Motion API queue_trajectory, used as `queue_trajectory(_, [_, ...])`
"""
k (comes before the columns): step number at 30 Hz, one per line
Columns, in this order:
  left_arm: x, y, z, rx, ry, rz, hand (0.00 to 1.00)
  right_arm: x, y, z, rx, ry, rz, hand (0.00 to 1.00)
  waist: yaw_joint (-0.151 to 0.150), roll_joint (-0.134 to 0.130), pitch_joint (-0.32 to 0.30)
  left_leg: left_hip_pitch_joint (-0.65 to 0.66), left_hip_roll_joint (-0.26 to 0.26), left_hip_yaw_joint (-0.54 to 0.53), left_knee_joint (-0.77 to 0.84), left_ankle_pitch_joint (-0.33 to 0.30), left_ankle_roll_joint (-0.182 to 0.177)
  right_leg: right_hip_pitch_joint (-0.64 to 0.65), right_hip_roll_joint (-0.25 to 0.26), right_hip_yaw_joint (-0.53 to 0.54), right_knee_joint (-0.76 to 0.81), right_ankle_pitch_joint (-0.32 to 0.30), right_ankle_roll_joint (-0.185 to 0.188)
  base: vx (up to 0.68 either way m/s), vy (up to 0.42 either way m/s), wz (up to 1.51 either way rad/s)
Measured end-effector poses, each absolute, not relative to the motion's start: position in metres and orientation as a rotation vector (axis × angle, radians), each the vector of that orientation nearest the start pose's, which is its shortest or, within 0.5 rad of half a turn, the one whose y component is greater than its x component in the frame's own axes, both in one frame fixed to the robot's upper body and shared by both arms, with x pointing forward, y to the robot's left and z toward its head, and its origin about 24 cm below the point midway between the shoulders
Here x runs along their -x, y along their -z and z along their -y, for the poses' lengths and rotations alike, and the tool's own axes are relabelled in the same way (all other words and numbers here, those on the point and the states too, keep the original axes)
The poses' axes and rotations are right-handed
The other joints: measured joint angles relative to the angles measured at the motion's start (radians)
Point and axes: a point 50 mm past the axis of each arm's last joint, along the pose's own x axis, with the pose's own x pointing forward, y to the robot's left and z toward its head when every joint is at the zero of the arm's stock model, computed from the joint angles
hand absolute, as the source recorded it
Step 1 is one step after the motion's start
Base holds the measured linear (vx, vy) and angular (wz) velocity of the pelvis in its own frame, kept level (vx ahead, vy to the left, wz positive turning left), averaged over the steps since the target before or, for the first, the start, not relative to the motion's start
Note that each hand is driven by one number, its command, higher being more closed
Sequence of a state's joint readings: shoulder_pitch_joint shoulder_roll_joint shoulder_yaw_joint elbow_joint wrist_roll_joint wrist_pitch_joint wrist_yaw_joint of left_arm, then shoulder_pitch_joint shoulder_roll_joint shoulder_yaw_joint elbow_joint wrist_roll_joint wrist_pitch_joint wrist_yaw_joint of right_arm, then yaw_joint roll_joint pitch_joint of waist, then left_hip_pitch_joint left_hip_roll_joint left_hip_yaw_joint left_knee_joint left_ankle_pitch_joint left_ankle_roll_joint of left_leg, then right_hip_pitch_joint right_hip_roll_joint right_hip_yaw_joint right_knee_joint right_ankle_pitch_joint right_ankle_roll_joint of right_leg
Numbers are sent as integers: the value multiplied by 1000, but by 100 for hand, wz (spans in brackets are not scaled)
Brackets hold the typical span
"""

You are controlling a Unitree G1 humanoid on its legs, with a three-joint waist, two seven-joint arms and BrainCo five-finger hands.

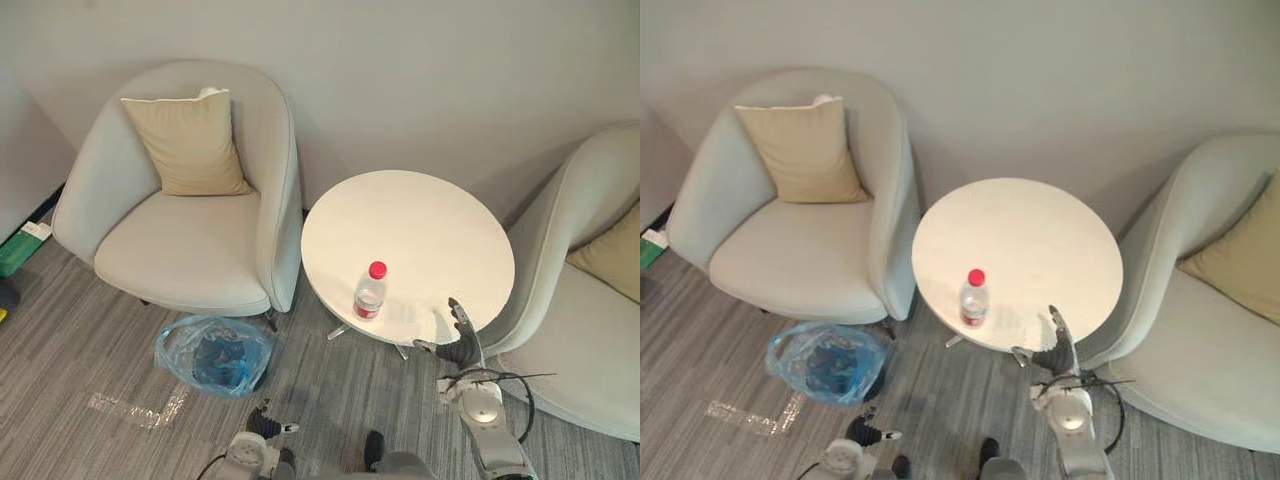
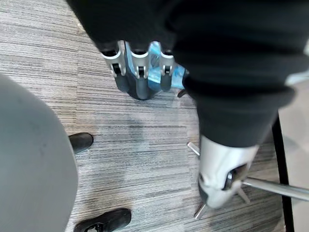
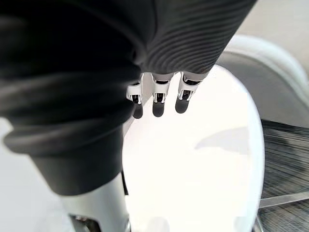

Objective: Gather rubbish on tea table into small bin, then transfer packed bag to large trash can.

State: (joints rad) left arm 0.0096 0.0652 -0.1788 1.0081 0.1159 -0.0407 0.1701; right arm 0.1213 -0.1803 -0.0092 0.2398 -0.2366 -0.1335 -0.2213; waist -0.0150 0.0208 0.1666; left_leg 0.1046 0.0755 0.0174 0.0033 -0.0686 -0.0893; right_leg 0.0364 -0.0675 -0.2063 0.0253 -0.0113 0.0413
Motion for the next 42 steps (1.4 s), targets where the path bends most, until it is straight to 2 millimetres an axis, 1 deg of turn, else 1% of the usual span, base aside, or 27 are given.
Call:
queue_trajectory(4, [-134, 150, -157, -326, 36, -947, 0, -224, 12, 203, 448, 179, -146, 0, 5, 11, -8, -18, -1, -6, 0, 8, 0, 1, 3, -6, -34, 20, -1, -12, -1, 5])
queue_trajectory(7, [-134, 150, -157, -328, 40, -946, 0, -226, 10, 202, 448, 183, -138, 0, 5, 11, -8, -34, -1, -28, -1, 18, -3, 5, 5, -25, -59, 36, -6, -22, -11, 16])
queue_trajectory(10, [-134, 150, -157, -321, 36, -948, 0, -226, 11, 202, 450, 183, -147, 0, 5, 11, -10, -29, -1, -55, -2, 21, -5, 38, 10, -53, -89, 45, -6, -29, -20, 28])
queue_trajectory(13, [-135, 150, -157, -311, 30, -945, 0, -233, 9, 195, 447, 167, -128, 0, 9, 11, -10, -32, 2, -59, -20, 34, -7, 42, 16, -59, -114, 60, -12, -54, -17, 7])
queue_trajectory(16, [-135, 149, -157, -302, 24, -946, 0, -237, 7, 194, 435, 174, -122, 0, 12, 11, -10, -34, 4, -65, -37, 45, -8, 34, 18, -63, -114, 62, -14, -50, -13, 2])
queue_trajectory(20, [-135, 149, -158, -276, 6, -947, 0, -240, 16, 197, 397, 198, -170, 0, 15, 10, -9, -37, 3, -78, -38, 45, -8, 33, 17, -70, -114, 62, -13, -5, 2, 3])
queue_trajectory(24, [-135, 149, -158, -260, -5, -948, 0, -243, 15, 197, 373, 212, -172, 0, 15, 10, -9, -51, 3, -95, -38, 45, -8, 30, 17, -92, -114, 60, -11, 13, 3, 16])
queue_trajectory(28, [-136, 149, -158, -250, -13, -946, 0, -254, 15, 197, 362, 218, -179, 0, 17, 12, -7, -64, 2, -110, -39, 45, -8, 24, 16, -106, -114, 57, -7, 21, 6, 9])
queue_trajectory(32, [-141, 146, -157, -227, -24, -923, 0, -269, 2, 194, 331, 227, -131, 0, 25, 21, 16, -98, -1, -115, -38, 54, -9, -3, 13, -117, -114, 57, -8, -4, 9, 11])
queue_trajectory(33, [-143, 144, -157, -219, -27, -911, 0, -275, -4, 193, 329, 228, -110, 0, 24, 28, 34, -104, -3, -123, -38, 58, -8, -5, 11, -124, -113, 57, -8, -15, 2, 16])
queue_trajectory(35, [-146, 143, -156, -208, -30, -894, 0, -281, -8, 192, 325, 232, -98, 0, 25, 34, 52, -109, -4, -137, -39, 61, -10, -5, 11, -135, -113, 57, -8, -17, -7, 19])
queue_trajectory(39, [-150, 140, -155, -202, -28, -871, 0, -293, -19, 190, 291, 242, -67, 0, 43, 46, 71, -149, -4, -144, -39, 74, -14, -43, 10, -145, -105, 56, -10, -20, -6, 9])
queue_trajectory(40, [-152, 139, -153, -198, -27, -863, 0, -296, -21, 190, 289, 247, -60, 100, 50, 50, 75, -156, -3, -147, -39, 75, -14, -51, 9, -148, -97, 54, -12, -5, -3, 5])
queue_trajectory(42, [-153, 139, -153, -193, -29, -860, 0, -300, -20, 189, 290, 247, -71, 100, 57, 51, 76, -157, -4, -152, -39, 76, -15, -50, 9, -153, -96, 53, -12, -2, -3, 8])
